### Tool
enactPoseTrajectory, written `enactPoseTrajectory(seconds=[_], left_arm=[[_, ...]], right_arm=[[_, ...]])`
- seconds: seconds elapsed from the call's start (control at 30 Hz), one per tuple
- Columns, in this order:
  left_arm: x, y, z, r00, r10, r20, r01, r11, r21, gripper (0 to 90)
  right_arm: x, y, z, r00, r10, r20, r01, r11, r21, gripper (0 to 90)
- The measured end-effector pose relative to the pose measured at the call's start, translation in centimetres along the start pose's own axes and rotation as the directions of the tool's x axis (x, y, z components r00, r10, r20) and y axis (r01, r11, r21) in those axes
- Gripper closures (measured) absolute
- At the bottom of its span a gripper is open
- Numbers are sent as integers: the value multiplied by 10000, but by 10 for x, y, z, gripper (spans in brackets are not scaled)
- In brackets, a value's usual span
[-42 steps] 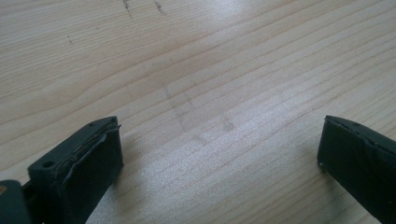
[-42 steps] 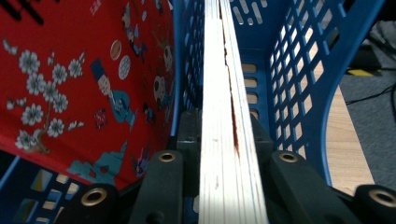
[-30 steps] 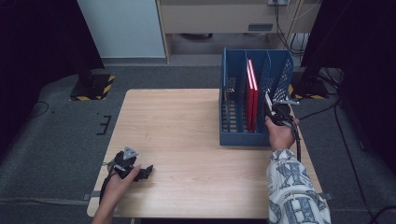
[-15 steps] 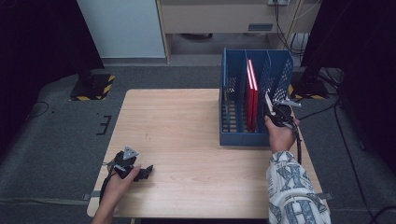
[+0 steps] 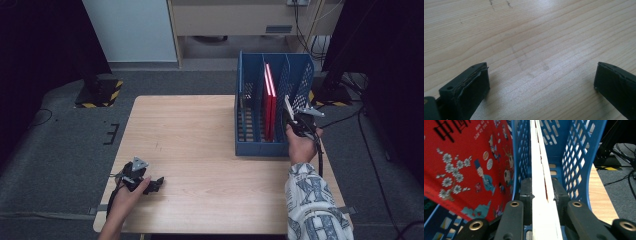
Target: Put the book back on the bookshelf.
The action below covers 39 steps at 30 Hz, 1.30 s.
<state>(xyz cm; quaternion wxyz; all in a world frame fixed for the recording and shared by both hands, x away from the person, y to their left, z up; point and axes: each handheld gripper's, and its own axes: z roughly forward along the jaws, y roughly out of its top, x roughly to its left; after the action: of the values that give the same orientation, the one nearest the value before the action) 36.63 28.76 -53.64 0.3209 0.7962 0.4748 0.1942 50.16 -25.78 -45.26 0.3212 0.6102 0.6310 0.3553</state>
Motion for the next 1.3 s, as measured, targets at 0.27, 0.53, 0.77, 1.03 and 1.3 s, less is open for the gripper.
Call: enactPoseTrajectory(seconds=[0.27,0.53,0.77,1.03,1.3], left_arm=[[0,0,0,10000,11,11,-11,10000,0,0],[0,0,0,10000,27,25,-27,10000,1,0],[0,0,0,10000,20,19,-20,10000,3,0],[0,0,0,10000,18,20,-18,10000,-1,0],[0,0,0,10000,22,27,-22,10000,1,0]], right_arm=[[-4,8,8,9988,5,484,-8,10000,62,752],[-1,7,7,9994,-18,350,20,10000,-43,726],[3,9,-4,9994,-96,-330,80,9988,-491,695],[7,9,-5,9985,-126,-534,96,9985,-547,665],[5,11,-10,9975,3,-714,-52,9976,-695,586]])
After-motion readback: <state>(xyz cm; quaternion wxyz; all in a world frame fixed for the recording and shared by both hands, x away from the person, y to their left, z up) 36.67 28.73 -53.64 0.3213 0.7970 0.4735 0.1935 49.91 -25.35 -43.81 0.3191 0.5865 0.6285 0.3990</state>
